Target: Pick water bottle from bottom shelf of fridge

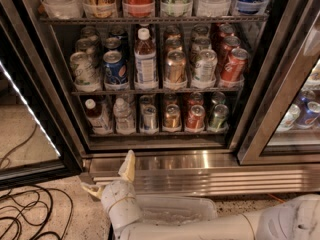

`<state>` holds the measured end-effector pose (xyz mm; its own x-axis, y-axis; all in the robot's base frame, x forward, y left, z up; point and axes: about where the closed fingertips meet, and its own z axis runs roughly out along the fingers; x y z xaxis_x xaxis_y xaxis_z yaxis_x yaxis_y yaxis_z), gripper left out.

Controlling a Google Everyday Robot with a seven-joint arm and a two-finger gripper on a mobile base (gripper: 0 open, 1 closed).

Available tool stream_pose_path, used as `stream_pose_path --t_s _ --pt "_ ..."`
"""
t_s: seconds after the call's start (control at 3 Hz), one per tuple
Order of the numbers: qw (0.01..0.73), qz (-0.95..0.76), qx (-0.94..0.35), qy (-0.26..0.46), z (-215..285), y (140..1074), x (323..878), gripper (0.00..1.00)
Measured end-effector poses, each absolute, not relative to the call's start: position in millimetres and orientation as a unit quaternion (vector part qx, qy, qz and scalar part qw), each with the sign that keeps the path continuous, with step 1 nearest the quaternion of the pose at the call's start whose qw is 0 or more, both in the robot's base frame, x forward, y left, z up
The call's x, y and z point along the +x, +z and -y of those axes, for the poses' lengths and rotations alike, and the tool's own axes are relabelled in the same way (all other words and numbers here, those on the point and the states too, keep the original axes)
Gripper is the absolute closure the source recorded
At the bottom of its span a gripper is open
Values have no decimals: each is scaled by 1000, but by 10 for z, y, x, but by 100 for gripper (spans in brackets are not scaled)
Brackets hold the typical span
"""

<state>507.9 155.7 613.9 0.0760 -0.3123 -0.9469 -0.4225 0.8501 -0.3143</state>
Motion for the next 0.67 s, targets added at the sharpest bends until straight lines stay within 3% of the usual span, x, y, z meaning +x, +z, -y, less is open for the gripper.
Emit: stream_pose_path --t_s 0.33,0.67 --pt "717 -655 -238 8 -1469 6179 5188 3" --pt "751 -627 -204 -16 -1397 6290 5302 20"
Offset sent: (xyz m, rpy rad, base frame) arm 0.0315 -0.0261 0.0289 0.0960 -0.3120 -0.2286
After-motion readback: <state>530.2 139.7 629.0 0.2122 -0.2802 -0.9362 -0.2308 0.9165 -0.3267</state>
